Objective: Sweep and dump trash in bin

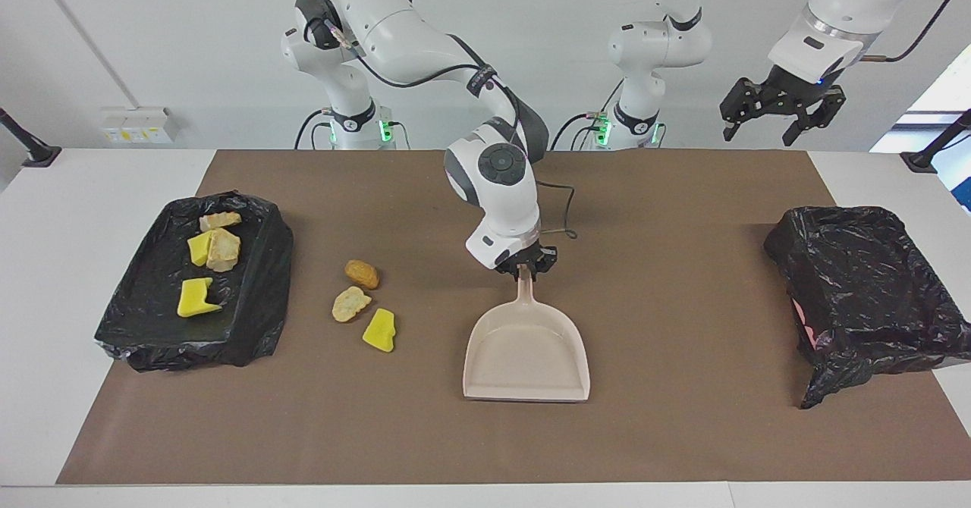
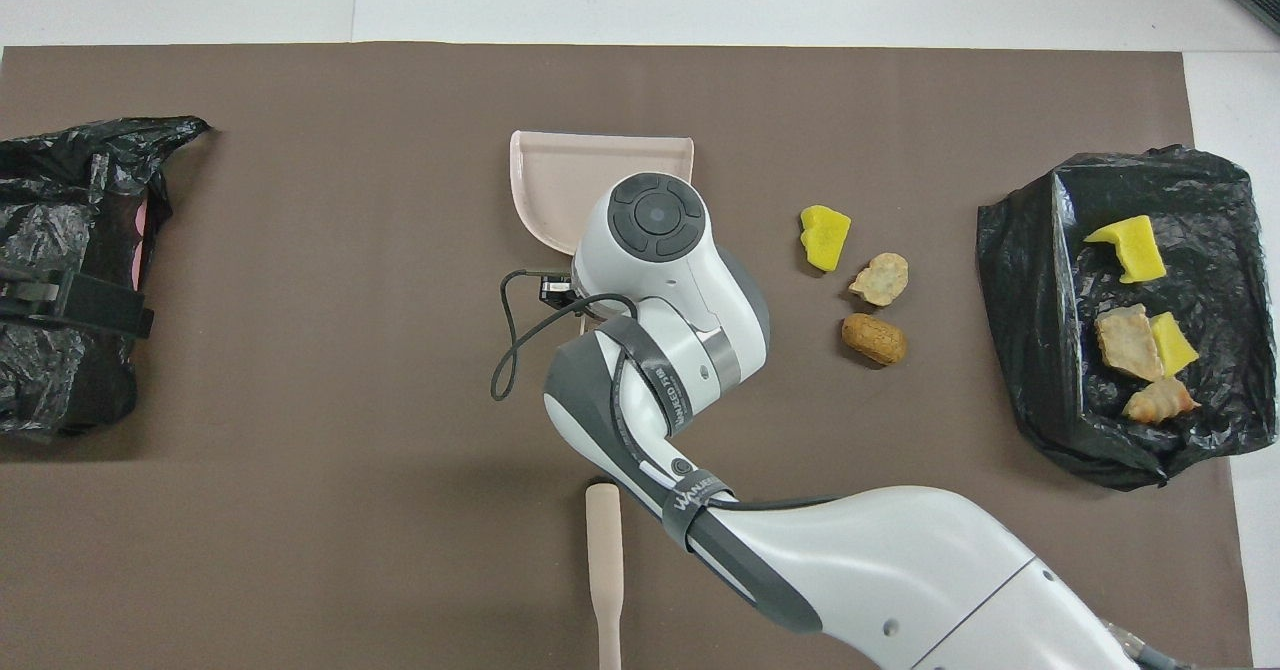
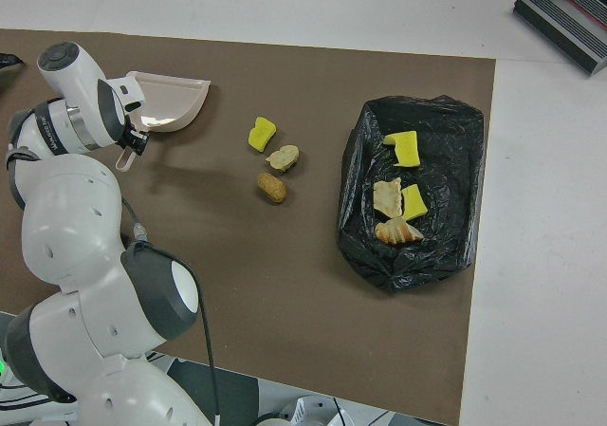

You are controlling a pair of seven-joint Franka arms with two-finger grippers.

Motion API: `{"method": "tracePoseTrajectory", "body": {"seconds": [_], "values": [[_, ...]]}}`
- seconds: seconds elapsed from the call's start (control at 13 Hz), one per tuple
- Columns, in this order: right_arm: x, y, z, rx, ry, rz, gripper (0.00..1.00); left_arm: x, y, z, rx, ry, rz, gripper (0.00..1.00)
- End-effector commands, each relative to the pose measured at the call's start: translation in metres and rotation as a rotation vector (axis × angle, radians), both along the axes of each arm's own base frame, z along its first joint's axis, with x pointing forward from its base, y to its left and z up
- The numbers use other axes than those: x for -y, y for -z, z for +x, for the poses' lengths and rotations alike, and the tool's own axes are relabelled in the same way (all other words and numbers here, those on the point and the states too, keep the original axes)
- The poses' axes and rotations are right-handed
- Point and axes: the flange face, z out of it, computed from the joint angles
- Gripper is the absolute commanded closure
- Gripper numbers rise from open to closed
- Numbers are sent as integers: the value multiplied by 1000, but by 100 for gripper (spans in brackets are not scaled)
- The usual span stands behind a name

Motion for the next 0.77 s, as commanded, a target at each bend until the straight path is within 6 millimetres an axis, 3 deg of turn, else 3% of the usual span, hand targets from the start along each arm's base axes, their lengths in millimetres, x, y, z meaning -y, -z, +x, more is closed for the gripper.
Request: {"method": "tracePoseTrajectory", "body": {"seconds": [0.0, 0.08, 0.15, 0.31, 0.54, 0.69], "values": [[2, 1, -3, -3, -3, 22, 74, 3, -1, -5, 13, 3, 11, 0], [3, 1, -3, -4, -4, 19, 54, 8, -1, -6, 13, 14, 10, 0], [3, 0, -4, 4, -32, 4, 1, 11, -2, -5, 23, 18, 9, 0], [4, -16, -6, 17, -51, 6, 0, 12, -1, -4, 29, 18, 8, 0], [36, -49, -4, -38, -43, -38, 0, 18, -1, -7, 32, 29, 9, 0], [52, -102, -15, -28, -106, -42, 0, 18, 0, -4, 42, 31, 7, 0]]}}
